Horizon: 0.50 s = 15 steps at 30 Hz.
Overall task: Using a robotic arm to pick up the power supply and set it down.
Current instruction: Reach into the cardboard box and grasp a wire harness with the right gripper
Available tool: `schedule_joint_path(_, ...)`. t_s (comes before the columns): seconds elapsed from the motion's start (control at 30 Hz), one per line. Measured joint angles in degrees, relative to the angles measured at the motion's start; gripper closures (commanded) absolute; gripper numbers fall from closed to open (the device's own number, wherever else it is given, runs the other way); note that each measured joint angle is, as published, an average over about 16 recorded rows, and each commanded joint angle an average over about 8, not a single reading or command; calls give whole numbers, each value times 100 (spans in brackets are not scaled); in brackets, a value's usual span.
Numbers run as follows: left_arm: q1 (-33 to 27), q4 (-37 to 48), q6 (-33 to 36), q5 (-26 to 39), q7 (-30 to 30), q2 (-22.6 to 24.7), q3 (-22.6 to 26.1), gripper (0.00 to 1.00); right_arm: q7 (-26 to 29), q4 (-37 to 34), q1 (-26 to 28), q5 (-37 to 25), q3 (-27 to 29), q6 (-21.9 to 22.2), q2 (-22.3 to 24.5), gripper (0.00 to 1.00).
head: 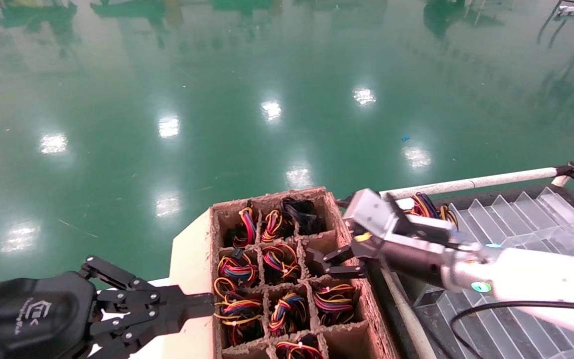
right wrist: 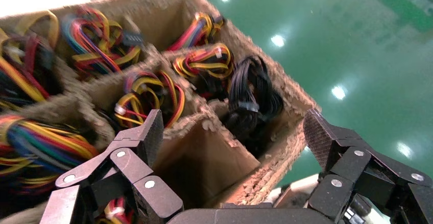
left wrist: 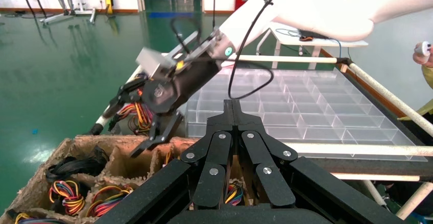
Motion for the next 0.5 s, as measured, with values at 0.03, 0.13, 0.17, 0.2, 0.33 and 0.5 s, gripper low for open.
schedule_joint_path(0.03,0,0,0,0,0,0,0,29,36,-47,23,-111,-45,46,-68,100)
schedule_joint_path(0.13,0,0,0,0,0,0,0,3,111,-205,96,-400,-163,172,-274,100)
schedule_joint_path(0.17,0,0,0,0,0,0,0,0,126,-262,122,-486,-198,211,-343,100)
schedule_joint_path(0.2,0,0,0,0,0,0,0,0,136,-322,148,-563,-230,248,-411,100)
schedule_joint_path(0.33,0,0,0,0,0,0,0,0,134,-572,258,-815,-330,395,-677,100)
schedule_joint_path(0.5,0,0,0,0,0,0,1,0,65,-882,385,-1027,-414,579,-986,100)
